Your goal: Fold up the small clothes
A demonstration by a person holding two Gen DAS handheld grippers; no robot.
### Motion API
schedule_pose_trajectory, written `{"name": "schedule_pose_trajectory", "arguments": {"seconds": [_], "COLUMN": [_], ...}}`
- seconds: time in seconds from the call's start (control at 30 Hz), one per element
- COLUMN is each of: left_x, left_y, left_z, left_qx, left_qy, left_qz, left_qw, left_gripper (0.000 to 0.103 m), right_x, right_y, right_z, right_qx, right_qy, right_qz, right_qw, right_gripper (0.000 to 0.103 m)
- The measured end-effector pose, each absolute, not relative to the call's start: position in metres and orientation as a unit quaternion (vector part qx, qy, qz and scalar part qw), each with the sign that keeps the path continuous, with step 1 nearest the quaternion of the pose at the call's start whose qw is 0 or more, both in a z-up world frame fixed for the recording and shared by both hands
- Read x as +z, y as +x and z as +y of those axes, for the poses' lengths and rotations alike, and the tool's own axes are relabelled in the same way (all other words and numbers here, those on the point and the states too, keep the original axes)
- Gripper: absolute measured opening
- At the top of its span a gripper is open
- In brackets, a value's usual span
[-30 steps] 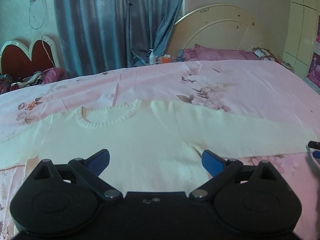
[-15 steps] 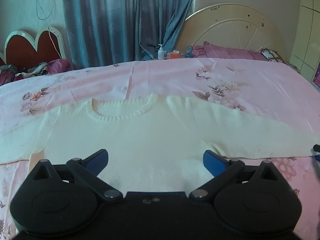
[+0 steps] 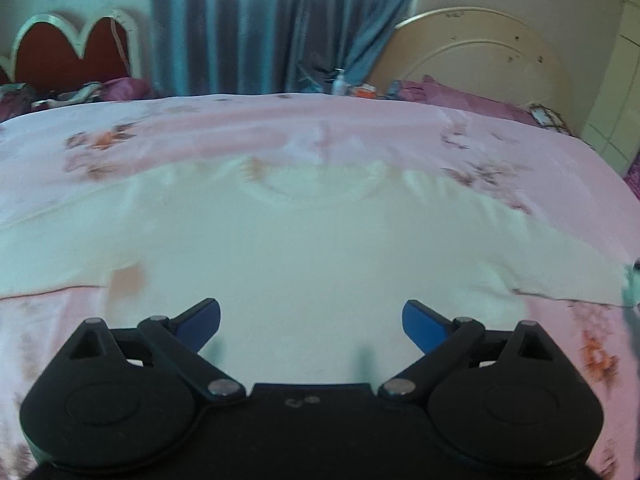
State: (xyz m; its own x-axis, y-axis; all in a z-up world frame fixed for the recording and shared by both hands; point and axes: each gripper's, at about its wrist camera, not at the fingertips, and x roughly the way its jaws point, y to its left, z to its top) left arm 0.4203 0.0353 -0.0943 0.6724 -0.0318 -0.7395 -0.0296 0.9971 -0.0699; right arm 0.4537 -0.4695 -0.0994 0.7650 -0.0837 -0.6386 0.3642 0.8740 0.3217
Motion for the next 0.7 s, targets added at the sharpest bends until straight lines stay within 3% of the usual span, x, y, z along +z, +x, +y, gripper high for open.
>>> {"name": "schedule_pose_trajectory", "arguments": {"seconds": [0.2,0.33,0.7], "left_x": [-0.098,-0.101,-0.104], "left_y": [0.408,0.401,0.374], "left_z": [0.093,0.129,0.203], "left_qx": [0.018,0.020,0.063], "left_qy": [-0.074,-0.096,-0.109], "left_qz": [0.411,0.418,0.420], "left_qw": [0.908,0.903,0.899], "left_gripper": [0.098,0.083,0.093], "right_x": [-0.069,-0.072,-0.122], "right_y": [0.478,0.480,0.489], "right_z": [-0.335,-0.236,-0.079], "right_qx": [0.018,0.102,0.221], "right_qy": [0.166,0.122,0.060], "right_qz": [0.309,0.322,0.385], "right_qw": [0.936,0.933,0.894], "right_gripper": [0.003,0.003,0.003]}}
